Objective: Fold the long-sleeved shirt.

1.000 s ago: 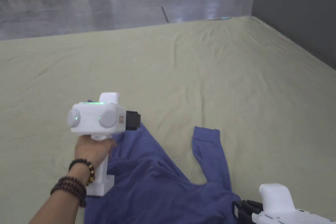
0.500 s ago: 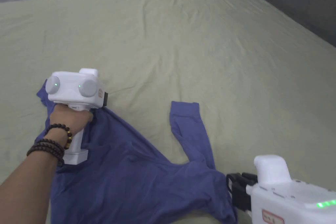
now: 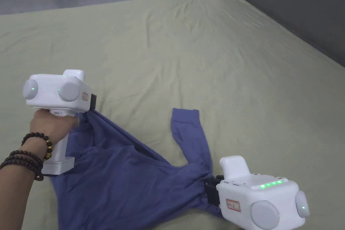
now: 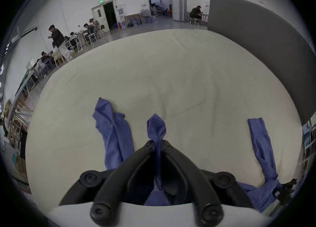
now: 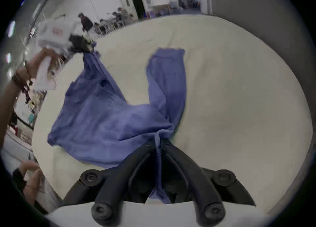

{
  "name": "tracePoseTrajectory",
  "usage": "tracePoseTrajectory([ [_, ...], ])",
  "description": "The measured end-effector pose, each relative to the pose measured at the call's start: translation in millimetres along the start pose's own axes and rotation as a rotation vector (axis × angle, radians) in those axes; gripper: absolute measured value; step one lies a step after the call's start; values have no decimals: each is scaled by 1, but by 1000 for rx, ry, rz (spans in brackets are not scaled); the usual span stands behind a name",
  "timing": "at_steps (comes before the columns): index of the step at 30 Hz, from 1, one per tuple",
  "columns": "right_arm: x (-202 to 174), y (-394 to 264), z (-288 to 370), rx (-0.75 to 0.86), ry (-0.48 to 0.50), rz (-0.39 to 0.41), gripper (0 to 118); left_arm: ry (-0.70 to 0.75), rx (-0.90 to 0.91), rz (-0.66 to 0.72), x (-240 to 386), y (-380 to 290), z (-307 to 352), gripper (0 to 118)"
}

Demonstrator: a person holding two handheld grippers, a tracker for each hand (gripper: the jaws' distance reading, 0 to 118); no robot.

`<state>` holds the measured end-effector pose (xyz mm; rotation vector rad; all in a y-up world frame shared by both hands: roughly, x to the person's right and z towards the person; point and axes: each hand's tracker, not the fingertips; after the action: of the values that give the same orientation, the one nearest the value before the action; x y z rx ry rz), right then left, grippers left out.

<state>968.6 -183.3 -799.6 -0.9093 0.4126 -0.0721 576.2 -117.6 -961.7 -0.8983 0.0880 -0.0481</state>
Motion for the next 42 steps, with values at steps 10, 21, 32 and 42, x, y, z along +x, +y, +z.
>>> tracePoseTrajectory([
  [10,-15,143,118,335,41,146,5,-59,381,179,-67,58,174,0],
  [21,-65,433,202,587,100,220,5,58,700,306,-147,185,353,0],
  [32,-104,591,228,692,1,109,5,176,731,336,-156,280,371,0],
  [42,-115,615,232,798,-107,107,5,213,778,303,-147,305,367,0],
])
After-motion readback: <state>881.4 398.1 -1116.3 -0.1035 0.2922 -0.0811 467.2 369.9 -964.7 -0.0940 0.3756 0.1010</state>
